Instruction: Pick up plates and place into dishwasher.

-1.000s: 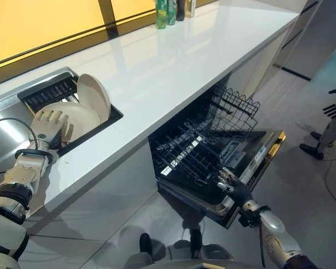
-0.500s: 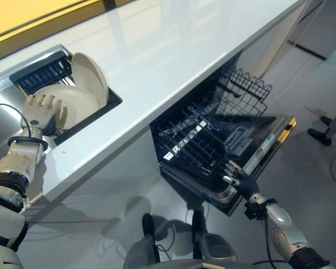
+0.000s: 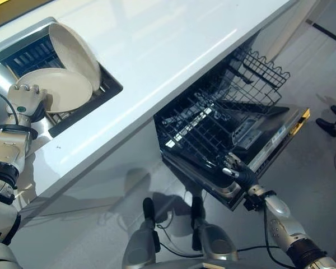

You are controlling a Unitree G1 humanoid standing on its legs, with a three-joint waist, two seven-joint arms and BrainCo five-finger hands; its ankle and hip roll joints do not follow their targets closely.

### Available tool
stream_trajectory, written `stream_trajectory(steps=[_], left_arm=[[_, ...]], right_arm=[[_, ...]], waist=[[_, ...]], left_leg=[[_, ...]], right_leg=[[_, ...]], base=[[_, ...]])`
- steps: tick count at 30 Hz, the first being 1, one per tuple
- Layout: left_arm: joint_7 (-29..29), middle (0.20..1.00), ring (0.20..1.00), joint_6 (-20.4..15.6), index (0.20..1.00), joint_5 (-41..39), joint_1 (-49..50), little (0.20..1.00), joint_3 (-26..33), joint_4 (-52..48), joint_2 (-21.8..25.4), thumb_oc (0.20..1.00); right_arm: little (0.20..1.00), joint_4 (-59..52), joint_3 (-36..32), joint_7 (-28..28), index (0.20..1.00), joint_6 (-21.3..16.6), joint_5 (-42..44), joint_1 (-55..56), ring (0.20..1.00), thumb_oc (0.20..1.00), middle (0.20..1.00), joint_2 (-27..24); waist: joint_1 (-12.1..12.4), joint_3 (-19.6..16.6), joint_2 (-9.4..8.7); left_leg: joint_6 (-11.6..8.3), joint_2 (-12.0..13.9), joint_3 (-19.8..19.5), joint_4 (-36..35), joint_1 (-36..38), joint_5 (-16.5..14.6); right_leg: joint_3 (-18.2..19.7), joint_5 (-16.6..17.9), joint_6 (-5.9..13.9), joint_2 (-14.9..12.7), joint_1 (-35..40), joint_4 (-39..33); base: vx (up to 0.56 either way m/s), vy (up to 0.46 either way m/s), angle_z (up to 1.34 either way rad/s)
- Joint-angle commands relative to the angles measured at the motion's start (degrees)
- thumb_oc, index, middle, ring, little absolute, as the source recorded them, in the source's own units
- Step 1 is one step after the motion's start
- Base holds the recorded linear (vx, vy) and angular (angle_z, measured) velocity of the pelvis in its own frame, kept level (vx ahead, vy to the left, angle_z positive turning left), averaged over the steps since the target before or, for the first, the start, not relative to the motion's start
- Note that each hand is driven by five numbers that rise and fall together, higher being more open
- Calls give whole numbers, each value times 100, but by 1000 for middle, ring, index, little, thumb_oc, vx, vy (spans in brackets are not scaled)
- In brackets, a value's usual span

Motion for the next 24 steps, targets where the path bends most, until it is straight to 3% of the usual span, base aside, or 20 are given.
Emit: stream_trajectory(steps=[1,15,24], left_arm=[[-176,200,200,-191,200,36,-362,200,-181,-36,-224,200],[-266,200,200,-484,200,600,121,200,4,-827,44,200],[-1098,200,200,-482,200,773,-57,200,-173,-1374,354,200]], right_arm=[[1000,-372,-117,87,1000,-420,115,-179,1000,1000,1000,-30],[1000,-324,-53,115,1000,-397,-9,209,1000,1000,1000,363],[1000,-401,131,88,1000,-510,34,131,1000,1000,1000,432]], waist=[[-195,-23,-68],[-126,-813,262],[10,-1209,423]], left_leg=[[64,-239,175,180,303,-1004],[48,-293,144,128,774,-1106],[50,-276,122,109,1012,-1169]], right_leg=[[235,-633,447,-218,-253,379],[73,-702,509,-354,354,208],[-42,-759,548,-403,668,148]], base=[[55,-31,-2],[58,-53,1],[27,-78,0]])
